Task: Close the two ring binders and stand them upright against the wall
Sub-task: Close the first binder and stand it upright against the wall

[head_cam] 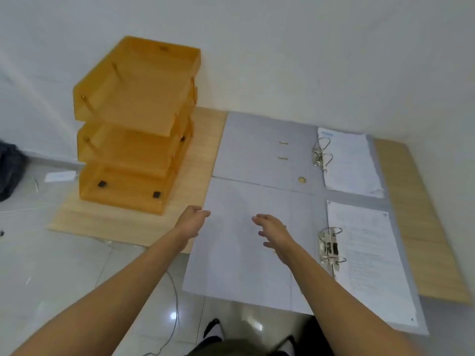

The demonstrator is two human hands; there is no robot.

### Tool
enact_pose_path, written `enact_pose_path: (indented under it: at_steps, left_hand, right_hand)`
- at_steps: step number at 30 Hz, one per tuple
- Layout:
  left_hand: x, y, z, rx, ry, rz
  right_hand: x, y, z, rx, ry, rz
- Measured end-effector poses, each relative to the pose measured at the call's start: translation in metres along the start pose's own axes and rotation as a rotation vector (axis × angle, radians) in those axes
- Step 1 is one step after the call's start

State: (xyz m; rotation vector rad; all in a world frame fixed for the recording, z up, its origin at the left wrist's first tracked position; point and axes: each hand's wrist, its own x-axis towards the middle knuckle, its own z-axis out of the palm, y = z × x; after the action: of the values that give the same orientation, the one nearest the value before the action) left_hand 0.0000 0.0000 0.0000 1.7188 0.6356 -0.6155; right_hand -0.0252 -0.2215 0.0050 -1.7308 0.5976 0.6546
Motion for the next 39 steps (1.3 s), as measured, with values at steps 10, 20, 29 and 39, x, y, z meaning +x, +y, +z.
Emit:
enact_pose_path:
  at_steps: [10,20,29,39]
  left_hand:
    - [0.029,-0.015,0.004,0.047,0.015,-0.029]
    - [0.047,-0.008,-0.006,-0.228,-0.088,-0.062]
    - [0.003,0.051,0.020,-0.327,-0.384,0.160]
    - [-0.048,0.085,0.091,-0.371,-0.620,0.179]
  right_hand:
    - [0.002,0.016,0.018,-0.057,-0.006,0.093]
    - [-0.003,-0.004,0.020,-0.144,-0.005,0.049]
    - [-0.023,-0.063,0.011,-0.073,-0.031,-0.161]
    - [-0.075,-0.061,-0.044,-0.026,-0.112,-0.322]
